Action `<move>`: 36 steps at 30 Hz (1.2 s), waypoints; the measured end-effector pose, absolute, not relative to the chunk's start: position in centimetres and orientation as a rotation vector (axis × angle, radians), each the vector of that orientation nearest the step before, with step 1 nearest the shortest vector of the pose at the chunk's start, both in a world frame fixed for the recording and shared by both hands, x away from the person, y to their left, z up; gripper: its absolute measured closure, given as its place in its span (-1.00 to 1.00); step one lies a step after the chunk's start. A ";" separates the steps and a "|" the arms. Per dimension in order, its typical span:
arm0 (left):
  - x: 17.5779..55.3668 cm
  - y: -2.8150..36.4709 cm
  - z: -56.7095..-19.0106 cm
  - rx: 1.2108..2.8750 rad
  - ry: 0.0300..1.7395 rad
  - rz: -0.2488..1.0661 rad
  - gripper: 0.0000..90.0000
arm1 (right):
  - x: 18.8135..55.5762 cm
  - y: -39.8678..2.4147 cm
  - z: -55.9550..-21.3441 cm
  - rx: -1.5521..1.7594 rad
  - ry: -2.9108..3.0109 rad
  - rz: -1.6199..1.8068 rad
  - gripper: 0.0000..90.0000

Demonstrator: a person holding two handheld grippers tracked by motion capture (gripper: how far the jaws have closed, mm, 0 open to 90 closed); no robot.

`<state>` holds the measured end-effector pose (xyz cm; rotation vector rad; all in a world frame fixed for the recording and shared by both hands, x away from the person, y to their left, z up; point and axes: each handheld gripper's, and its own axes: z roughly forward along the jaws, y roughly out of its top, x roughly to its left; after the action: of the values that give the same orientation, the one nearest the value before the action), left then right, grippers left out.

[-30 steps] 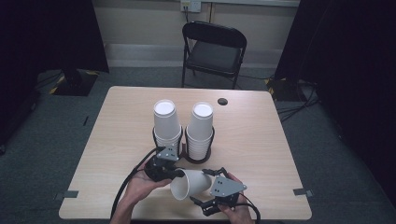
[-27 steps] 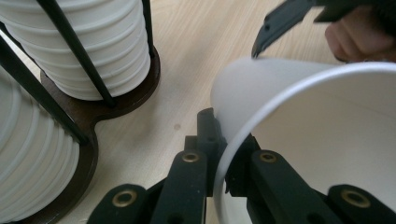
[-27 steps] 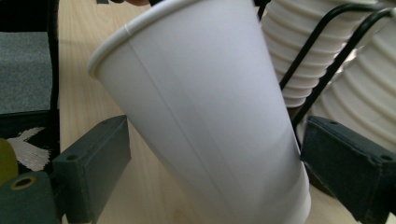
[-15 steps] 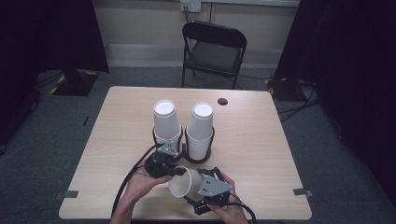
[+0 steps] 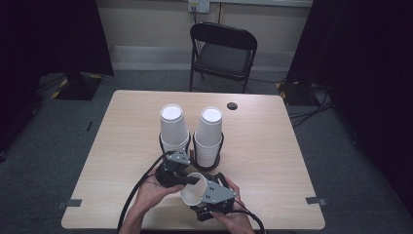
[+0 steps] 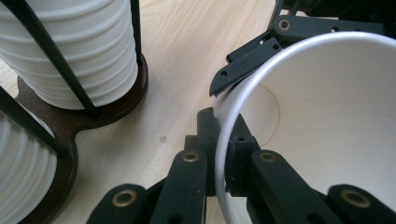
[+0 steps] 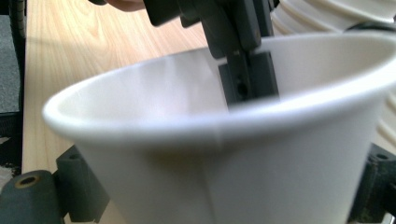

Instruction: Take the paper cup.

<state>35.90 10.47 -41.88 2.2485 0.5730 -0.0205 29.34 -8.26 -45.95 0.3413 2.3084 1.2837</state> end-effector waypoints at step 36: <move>34.7 10.7 -42.6 2.129 0.592 0.161 0.61 | 29.5 -8.6 -45.0 0.459 2.238 1.339 -0.77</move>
<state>34.75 10.70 -42.61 2.1293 0.5917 0.1611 29.52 -8.65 -45.04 0.4587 2.2381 1.3393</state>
